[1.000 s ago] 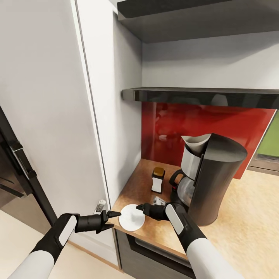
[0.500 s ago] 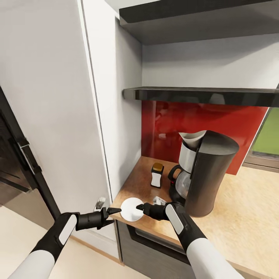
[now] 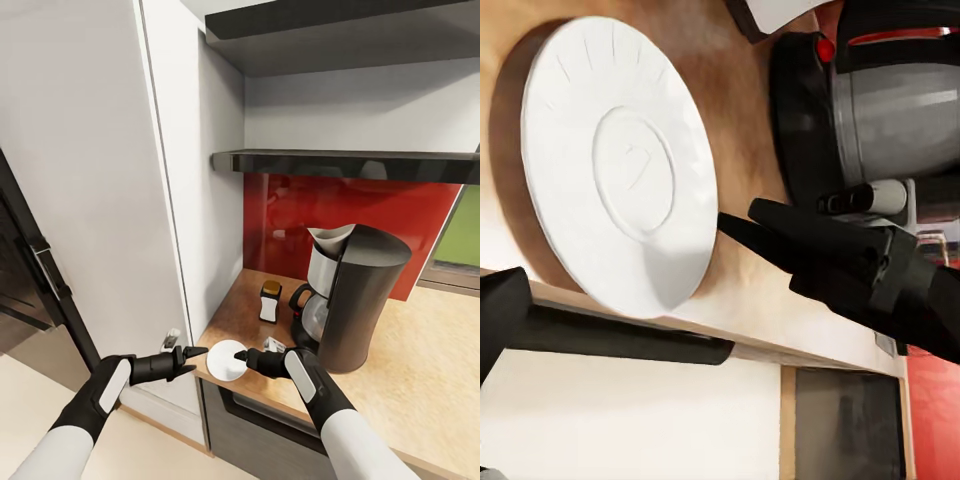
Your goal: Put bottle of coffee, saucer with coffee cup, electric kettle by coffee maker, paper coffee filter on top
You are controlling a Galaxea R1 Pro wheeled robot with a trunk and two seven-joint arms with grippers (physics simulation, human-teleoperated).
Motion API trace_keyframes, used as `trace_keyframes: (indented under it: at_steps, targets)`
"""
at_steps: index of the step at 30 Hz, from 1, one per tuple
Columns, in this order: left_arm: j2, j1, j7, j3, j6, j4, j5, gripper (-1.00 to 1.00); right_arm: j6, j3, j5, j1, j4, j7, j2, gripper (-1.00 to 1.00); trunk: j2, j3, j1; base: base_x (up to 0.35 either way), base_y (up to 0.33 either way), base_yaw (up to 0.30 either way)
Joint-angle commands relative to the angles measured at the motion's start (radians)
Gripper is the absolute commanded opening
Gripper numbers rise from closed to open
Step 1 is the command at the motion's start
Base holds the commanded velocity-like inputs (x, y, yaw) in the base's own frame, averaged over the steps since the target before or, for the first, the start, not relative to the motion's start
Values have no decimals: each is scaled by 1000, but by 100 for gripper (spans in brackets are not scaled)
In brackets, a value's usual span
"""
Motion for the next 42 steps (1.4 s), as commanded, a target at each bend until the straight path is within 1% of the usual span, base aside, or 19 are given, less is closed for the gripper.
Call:
trace_keyframes:
  at_steps: [1,8,17,19,24,31,38,42]
  targets:
    - [0,-1,-4,1,4,-1,-4,100,4,0,15,-1,0,4,0,100,-2,-2,1,0,0,0]
    - [-1,-1,1,6,1,8,-7,100,4,0,15,-1,0,4,0,100,-2,-2,1,120,0,0]
    - [-1,-1,1,2,0,12,-8,100,4,0,15,-1,1,4,0,100,-2,-2,1,10,0,0]
    - [-3,10,1,0,-7,14,-6,100,4,0,8,-4,-6,16,0,100,-2,-2,1,78,0,0]
    - [-2,33,1,-1,-3,17,-7,100,4,-1,-12,-4,-7,17,0,100,-2,-2,1,31,0,0]
    - [-3,35,1,-1,-3,18,-8,100,4,-2,-36,-4,-6,16,0,100,-2,-2,1,57,0,0]
    - [-4,36,2,-3,-3,18,-5,100,4,-2,-44,-4,-4,13,0,100,-2,-2,1,21,0,0]
    - [-4,36,2,-3,-3,18,-5,100,4,-2,-59,-4,-2,13,0,100,-2,-2,1,155,0,0]
